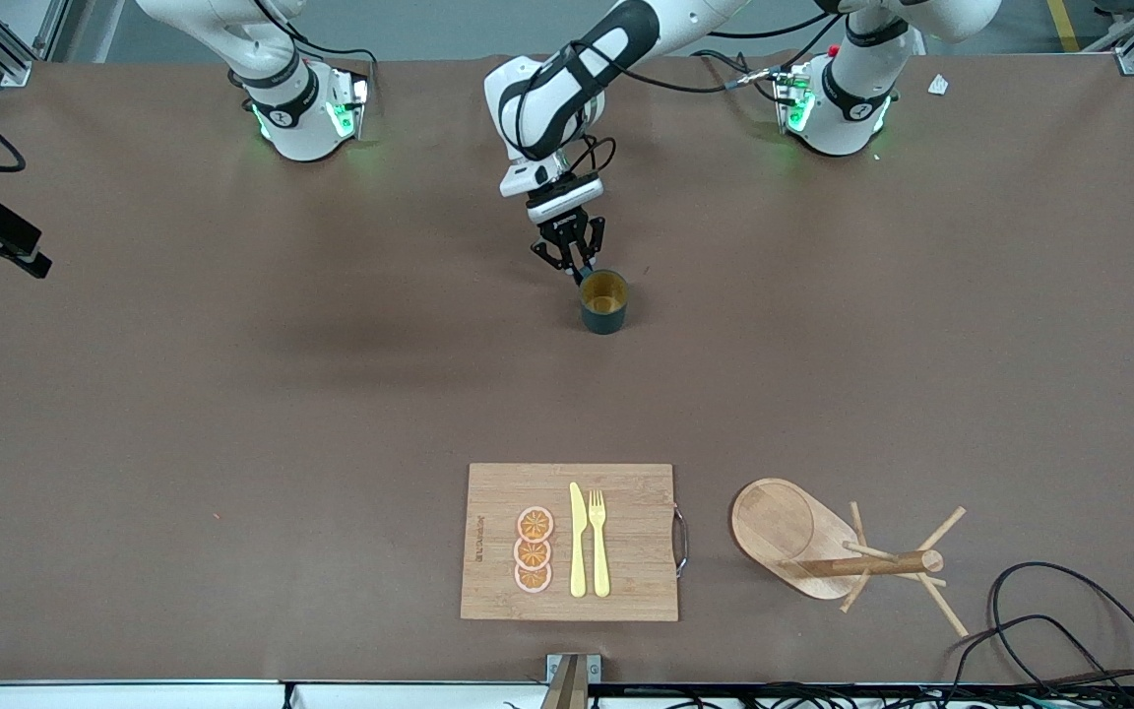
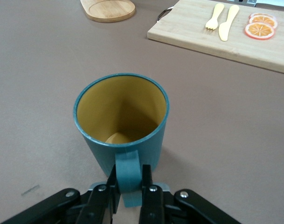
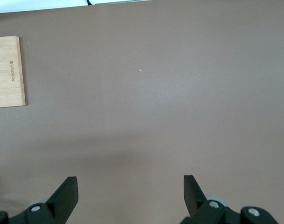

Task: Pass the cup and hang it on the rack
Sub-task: 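Lower the left gripper and grasp the teal mug handle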

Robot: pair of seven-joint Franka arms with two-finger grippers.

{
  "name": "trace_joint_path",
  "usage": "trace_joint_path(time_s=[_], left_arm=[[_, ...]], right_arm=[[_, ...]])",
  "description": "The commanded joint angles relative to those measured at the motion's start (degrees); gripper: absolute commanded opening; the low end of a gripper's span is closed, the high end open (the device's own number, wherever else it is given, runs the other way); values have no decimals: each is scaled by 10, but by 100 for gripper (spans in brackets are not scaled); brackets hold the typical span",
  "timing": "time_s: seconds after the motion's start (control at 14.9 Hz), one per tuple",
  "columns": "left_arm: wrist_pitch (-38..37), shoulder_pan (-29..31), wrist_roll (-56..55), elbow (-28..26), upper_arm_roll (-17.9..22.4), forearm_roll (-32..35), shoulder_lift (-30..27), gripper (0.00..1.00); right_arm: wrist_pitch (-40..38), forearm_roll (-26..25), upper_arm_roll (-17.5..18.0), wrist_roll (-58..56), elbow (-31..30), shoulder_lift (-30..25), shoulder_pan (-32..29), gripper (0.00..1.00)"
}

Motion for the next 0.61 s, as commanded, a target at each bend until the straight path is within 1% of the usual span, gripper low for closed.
trace_joint_path(time_s=[0.0, 0.13, 0.34, 0.4, 0.54], left_arm=[[-9, 2, 39, 43, -3, -8, -1, 0], [-9, 6, 90, 87, -3, -54, -5, 0], [-9, 34, 145, 178, -4, -154, -20, 0], [-9, 48, 164, 198, -4, -183, -31, 0], [-9, 78, 186, 215, -5, -230, -51, 0]], right_arm=[[-12, 7, 39, -8, 17, 9, -48, 100], [-11, 7, 40, -8, 18, 9, -51, 100], [-7, 6, 39, -4, 19, 10, -44, 100], [-8, 6, 39, -3, 19, 10, -44, 100], [-9, 6, 39, -2, 21, 10, -41, 100]])
